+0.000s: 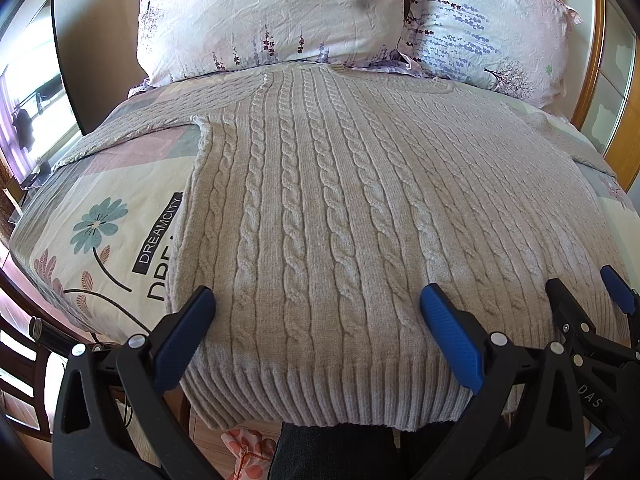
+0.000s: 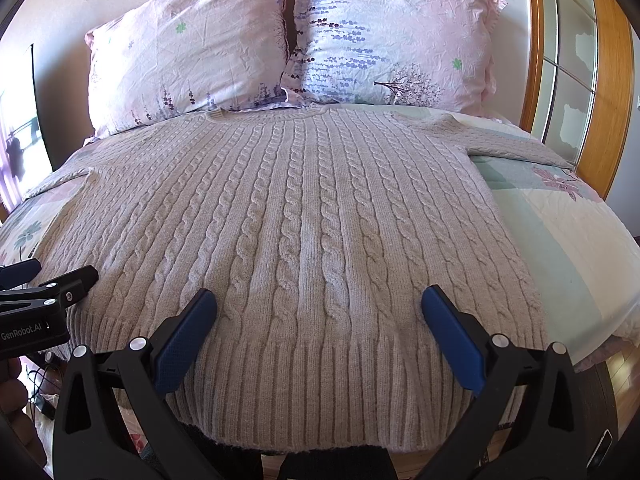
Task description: Fold small clothes
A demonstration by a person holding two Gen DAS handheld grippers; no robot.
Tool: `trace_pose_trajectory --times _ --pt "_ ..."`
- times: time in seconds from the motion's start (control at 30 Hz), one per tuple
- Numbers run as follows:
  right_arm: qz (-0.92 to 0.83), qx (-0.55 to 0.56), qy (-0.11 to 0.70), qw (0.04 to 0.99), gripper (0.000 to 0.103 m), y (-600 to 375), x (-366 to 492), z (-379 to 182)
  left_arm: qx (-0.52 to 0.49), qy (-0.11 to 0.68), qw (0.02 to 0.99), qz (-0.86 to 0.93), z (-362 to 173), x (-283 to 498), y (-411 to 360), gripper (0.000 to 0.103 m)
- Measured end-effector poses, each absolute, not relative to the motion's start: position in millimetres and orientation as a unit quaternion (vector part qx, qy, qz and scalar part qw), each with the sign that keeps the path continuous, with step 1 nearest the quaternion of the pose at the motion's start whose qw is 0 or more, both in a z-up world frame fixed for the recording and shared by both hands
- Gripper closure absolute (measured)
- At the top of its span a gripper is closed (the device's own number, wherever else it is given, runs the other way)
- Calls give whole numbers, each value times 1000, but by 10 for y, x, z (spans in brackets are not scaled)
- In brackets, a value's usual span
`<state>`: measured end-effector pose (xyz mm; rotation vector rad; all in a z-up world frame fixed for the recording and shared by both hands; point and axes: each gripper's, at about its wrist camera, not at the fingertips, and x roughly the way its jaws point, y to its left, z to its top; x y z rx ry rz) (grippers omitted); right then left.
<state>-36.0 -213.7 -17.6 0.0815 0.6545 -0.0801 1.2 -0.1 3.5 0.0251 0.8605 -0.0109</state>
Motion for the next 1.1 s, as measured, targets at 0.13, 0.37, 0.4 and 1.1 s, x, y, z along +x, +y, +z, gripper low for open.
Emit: trace_pose_trajectory --times 0.13,0.37,0.4,1.1 --pt "-39 40 321 945 1 -2135 -362 -177 12 417 909 -5 43 15 -1 2" --pt "-40 40 322 945 1 -2129 -367 -174 13 416 909 -5 34 13 1 2" --pt "-40 40 322 945 1 -2151 -382 -179 12 416 909 -5 37 16 1 2" --pt "-44 41 323 944 1 -2154 -354 -181 13 415 910 -5 30 6 1 2"
